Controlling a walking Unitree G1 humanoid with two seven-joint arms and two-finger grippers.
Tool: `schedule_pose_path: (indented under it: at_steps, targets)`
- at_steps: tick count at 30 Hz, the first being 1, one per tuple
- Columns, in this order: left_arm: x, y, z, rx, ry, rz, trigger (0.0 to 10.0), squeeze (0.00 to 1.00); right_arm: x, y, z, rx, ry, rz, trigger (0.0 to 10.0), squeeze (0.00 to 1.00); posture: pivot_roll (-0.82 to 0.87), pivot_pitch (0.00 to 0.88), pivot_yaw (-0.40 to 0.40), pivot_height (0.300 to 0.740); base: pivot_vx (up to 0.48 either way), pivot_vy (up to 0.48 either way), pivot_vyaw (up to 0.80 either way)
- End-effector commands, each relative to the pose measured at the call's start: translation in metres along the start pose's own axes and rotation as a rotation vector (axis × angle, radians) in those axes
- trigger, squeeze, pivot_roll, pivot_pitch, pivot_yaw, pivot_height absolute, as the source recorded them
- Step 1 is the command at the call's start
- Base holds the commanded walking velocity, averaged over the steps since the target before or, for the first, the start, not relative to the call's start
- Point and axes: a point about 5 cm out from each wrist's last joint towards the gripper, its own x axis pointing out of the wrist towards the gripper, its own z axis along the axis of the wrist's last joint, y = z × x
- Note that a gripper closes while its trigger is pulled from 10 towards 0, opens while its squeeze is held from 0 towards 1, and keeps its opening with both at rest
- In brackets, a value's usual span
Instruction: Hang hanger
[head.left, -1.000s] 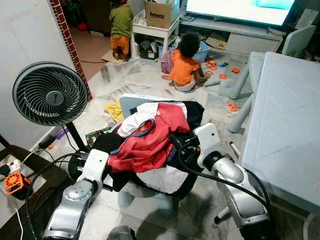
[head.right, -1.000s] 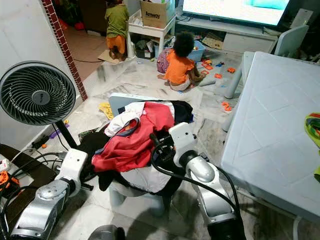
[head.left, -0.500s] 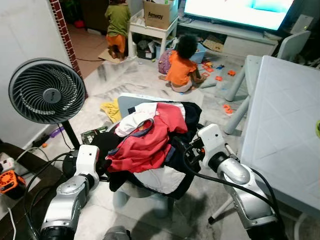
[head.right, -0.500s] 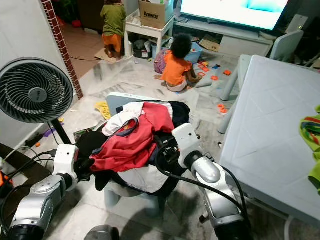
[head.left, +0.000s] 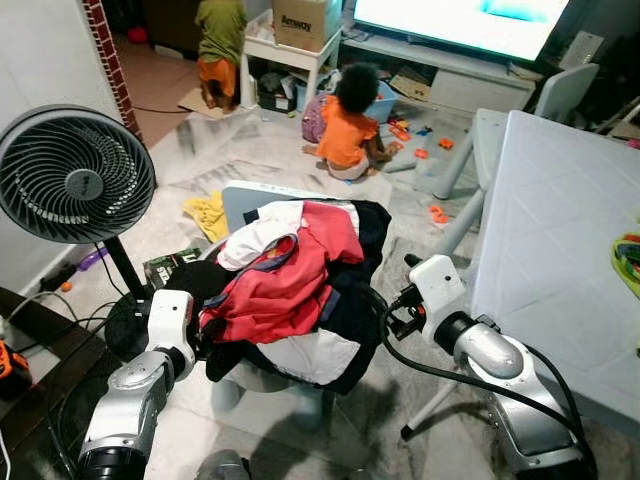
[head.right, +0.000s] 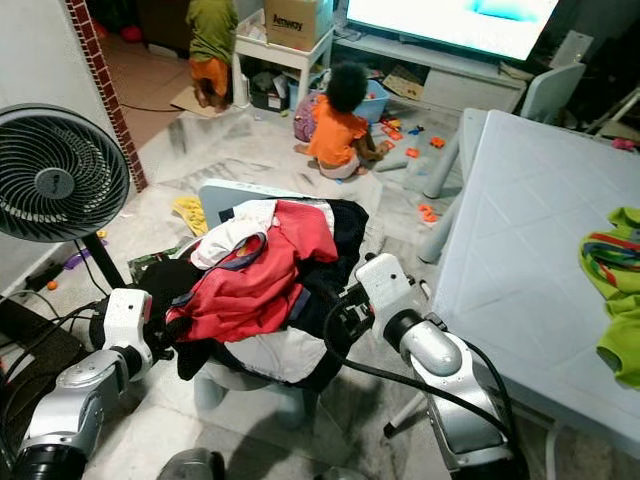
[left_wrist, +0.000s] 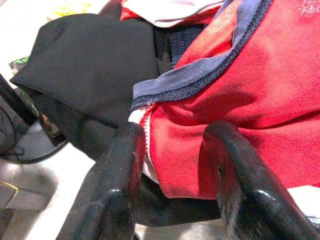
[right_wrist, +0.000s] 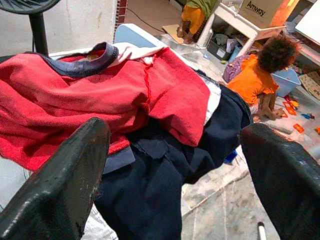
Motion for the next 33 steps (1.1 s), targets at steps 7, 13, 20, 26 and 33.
schedule_pose_path:
  at_steps: [7,13,20,26,33]
  targets:
    - [0.0,0.007,0.003,-0.013,-0.015,0.026,10.0,0.89,-0.007,-0.005,0.002,-0.013,0.016,-0.002,10.0,0.0,-0.05,0.058,-0.139,0.74,0.0,0.0,0.0]
    - [-0.001,0.017,0.003,-0.012,-0.013,0.047,10.0,0.0,-0.009,-0.004,0.0,-0.014,0.031,0.002,10.0,0.0,-0.05,0.062,-0.141,0.74,0.0,0.0,0.0]
    - [0.009,0.024,0.007,-0.04,-0.02,0.036,10.0,0.0,-0.012,-0.007,-0.001,-0.032,0.048,-0.002,10.0,0.0,-0.08,0.059,-0.146,0.74,0.0,0.0,0.0]
    - [0.023,0.022,0.015,-0.026,-0.023,-0.02,8.8,0.0,-0.016,-0.012,-0.002,-0.051,0.063,-0.018,10.0,0.0,-0.1,0.051,-0.15,0.74,0.0,0.0,0.0]
    - [0.034,0.014,0.02,-0.02,-0.021,-0.063,0.0,0.0,-0.018,-0.015,-0.002,-0.077,0.071,-0.022,10.0,0.0,-0.12,0.04,-0.152,0.74,0.0,0.0,0.0]
